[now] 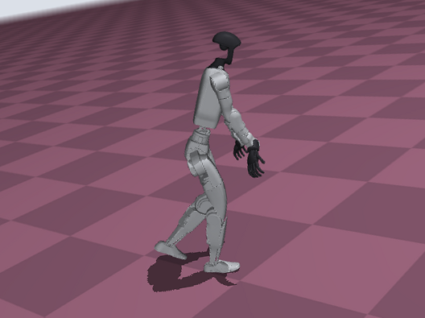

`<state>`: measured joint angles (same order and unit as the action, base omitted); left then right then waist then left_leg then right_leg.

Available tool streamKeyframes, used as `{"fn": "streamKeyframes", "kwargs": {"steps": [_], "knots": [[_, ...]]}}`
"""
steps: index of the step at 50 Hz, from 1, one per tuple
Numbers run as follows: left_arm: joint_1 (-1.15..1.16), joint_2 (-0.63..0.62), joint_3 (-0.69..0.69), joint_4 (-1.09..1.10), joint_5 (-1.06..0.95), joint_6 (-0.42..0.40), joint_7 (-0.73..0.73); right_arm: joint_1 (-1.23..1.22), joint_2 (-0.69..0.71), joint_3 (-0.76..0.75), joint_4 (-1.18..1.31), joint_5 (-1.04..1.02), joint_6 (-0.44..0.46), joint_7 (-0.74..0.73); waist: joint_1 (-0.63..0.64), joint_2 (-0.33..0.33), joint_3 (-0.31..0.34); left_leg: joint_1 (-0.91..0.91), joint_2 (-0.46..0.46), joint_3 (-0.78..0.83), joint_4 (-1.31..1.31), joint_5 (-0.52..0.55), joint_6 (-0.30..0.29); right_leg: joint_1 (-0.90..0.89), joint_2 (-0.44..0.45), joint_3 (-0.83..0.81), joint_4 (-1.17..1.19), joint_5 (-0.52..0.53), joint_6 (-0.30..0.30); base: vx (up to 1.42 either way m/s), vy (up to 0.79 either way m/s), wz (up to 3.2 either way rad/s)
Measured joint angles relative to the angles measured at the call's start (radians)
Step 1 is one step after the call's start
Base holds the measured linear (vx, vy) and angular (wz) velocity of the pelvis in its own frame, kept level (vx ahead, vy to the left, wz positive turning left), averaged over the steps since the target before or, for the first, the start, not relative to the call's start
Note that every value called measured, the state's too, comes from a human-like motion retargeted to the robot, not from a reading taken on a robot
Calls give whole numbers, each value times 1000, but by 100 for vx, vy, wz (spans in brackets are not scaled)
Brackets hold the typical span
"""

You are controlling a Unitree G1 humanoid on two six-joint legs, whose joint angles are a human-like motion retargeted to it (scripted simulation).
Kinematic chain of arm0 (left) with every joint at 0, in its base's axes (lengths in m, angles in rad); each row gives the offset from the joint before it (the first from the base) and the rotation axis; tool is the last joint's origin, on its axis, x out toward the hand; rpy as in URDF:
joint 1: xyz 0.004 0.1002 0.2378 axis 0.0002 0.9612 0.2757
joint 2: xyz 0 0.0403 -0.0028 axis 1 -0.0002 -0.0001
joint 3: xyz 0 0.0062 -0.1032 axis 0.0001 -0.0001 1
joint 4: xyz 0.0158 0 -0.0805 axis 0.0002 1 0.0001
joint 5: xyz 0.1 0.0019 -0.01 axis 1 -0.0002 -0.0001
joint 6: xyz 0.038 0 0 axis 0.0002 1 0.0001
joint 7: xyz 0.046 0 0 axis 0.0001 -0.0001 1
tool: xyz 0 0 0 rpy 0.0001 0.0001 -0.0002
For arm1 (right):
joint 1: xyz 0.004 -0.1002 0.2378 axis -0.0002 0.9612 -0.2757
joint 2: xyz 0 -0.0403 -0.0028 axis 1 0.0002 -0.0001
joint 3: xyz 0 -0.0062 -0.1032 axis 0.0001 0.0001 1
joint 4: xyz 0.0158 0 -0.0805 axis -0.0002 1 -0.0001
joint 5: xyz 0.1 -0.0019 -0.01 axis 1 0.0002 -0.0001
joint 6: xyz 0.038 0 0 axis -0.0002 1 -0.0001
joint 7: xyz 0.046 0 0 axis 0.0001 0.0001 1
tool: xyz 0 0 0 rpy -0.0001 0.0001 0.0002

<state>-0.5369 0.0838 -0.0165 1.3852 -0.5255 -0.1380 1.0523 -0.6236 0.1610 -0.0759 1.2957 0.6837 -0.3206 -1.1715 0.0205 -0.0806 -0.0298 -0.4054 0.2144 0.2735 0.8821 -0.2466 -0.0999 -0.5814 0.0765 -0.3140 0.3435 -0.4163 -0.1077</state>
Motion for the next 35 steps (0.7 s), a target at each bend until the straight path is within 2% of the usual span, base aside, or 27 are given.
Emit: {"fn": "streamKeyframes", "kwargs": {"steps": [13, 35], "knots": [[-48, 13, -26, 23, -34, -13, 67, -19, 10, 3, 5, 41, -46, -77, 11, 10, 52, -5, 34, -13, 17, 39, -10, 15, 26, -17, -28, 9, -13, 1, -3, 12], [-122, 28, -59, 79, -87, -25, 152, -77, -7, 23, 65, 115, -96, -172, 10, 29, 122, 8, 26, -47, 22, 70, -21, 34, 28, -26, -27, -2, -27, 0, -1, 5]]}}
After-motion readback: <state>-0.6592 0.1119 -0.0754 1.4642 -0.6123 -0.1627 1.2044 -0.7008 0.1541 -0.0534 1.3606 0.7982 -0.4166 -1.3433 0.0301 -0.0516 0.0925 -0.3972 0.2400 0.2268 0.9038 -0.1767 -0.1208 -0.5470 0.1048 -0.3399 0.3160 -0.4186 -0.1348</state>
